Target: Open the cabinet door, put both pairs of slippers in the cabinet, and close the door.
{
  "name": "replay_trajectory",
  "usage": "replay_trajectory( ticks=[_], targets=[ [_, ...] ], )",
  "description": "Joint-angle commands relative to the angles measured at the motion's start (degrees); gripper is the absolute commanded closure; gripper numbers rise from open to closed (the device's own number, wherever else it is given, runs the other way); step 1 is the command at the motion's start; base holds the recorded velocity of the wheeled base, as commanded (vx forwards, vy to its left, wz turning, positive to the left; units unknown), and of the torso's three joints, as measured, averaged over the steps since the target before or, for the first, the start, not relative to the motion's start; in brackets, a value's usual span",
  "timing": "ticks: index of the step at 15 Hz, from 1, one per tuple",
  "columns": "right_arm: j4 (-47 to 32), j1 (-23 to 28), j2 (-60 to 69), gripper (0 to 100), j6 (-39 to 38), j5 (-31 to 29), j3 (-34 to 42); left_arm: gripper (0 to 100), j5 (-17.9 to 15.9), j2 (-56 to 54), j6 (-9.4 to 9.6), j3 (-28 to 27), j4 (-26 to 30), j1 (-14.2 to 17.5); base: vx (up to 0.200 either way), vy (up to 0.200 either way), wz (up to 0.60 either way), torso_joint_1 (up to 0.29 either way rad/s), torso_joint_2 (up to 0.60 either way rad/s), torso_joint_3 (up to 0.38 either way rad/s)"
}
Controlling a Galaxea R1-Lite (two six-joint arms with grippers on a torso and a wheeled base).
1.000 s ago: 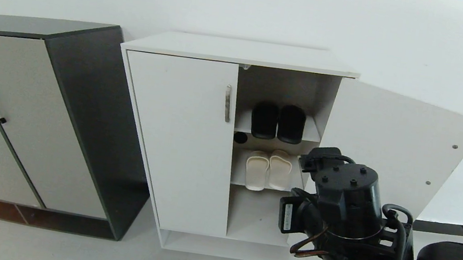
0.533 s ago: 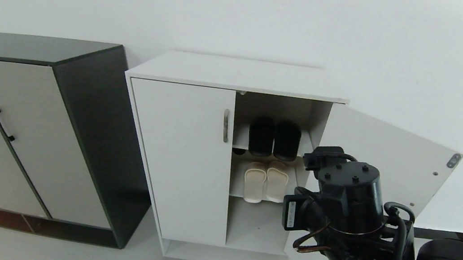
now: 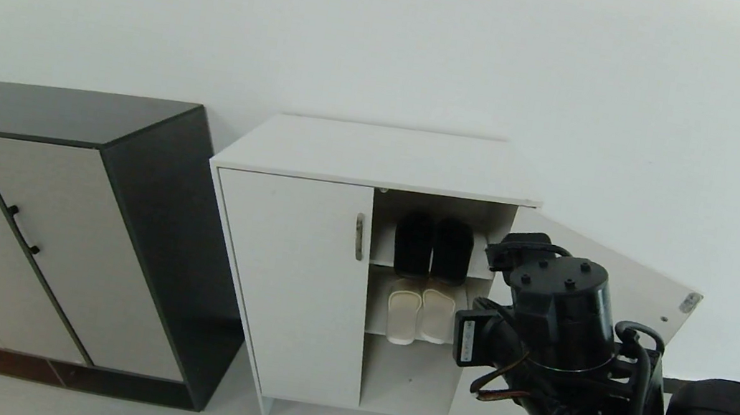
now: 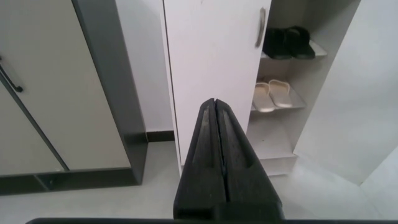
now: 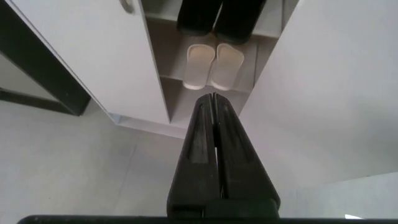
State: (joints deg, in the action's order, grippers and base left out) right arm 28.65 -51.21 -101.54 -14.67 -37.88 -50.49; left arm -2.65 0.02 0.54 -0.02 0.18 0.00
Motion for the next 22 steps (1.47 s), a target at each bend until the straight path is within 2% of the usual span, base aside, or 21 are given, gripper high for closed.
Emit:
replay_trajectory(
  ticks=[1,8,11,13,18,20,22],
  targets=[
    [0.0,0.1,-0.1,100,0.0,0.0,0.0,100,0.0,0.1,-0.01,0.0,0.0,0.0,0.0,0.0,0.0,0.212,-0.52,-0.315],
    [0.1,0.5,0.1,100,-0.2,0.2,0.4,100,0.0,0.0,-0.01,0.0,0.0,0.0,0.0,0.0,0.0,0.234,-0.55,-0.32],
    [0.1,0.8,0.4,100,-0.1,2.5,1.5,100,0.0,0.1,-0.01,0.0,0.0,0.0,0.0,0.0,0.0,0.24,-0.55,-0.303],
    [0.5,1.0,0.4,100,0.3,2.6,1.8,100,-0.1,0.1,-0.01,0.0,0.0,0.0,0.0,0.0,0.0,0.063,-0.14,-0.073],
    [0.6,1.6,0.0,100,0.9,2.7,2.1,100,0.0,0.1,-0.01,0.0,0.0,0.0,0.0,0.0,-0.6,0.012,-0.02,-0.012],
    [1.1,3.2,-0.2,100,0.9,3.4,1.9,100,0.0,0.0,-0.01,0.0,0.0,0.0,0.0,0.0,-0.3,0.006,0.0,0.006],
    [3.1,7.3,-0.3,100,2.6,7.5,2.0,100,0.0,0.1,-0.01,0.0,0.0,0.0,0.0,0.0,0.0,0.0,0.0,0.0]
  ],
)
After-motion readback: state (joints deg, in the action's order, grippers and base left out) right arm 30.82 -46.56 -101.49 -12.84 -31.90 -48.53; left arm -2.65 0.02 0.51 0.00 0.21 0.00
